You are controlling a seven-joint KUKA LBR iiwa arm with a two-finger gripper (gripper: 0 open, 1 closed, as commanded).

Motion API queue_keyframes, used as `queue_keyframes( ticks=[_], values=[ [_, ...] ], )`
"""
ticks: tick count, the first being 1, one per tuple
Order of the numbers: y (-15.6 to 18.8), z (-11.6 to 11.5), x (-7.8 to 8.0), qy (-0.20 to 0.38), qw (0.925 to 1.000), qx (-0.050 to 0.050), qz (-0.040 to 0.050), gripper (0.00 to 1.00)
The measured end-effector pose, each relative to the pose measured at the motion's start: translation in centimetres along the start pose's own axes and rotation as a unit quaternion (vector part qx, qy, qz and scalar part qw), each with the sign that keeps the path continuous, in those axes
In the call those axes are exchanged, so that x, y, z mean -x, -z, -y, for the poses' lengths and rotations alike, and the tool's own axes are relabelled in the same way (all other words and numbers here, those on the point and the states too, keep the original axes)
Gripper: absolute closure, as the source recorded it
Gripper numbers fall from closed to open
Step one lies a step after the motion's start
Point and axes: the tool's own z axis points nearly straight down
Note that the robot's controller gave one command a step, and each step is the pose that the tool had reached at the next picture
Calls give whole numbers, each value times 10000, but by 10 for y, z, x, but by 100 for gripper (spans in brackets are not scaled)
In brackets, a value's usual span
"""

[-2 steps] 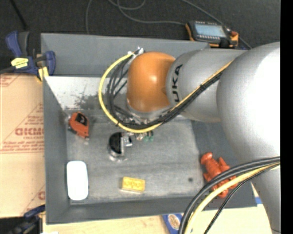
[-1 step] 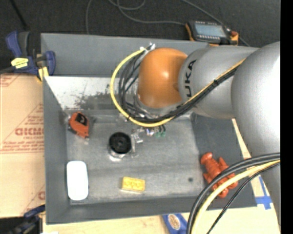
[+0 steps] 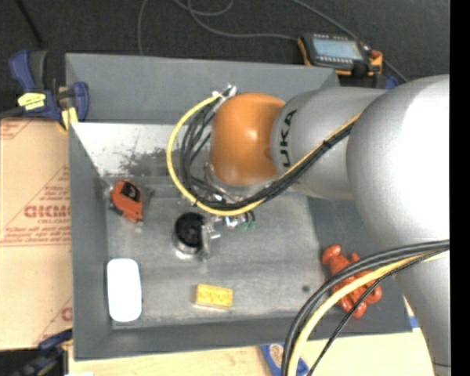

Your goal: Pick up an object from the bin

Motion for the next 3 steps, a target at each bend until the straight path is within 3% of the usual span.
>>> queue_keyframes(
  ticks=[1,3],
  values=[
    [1,-10,4,207,9998,5,16,100],
    [5,-10,2,202,9998,11,-11,100]
  ],
)
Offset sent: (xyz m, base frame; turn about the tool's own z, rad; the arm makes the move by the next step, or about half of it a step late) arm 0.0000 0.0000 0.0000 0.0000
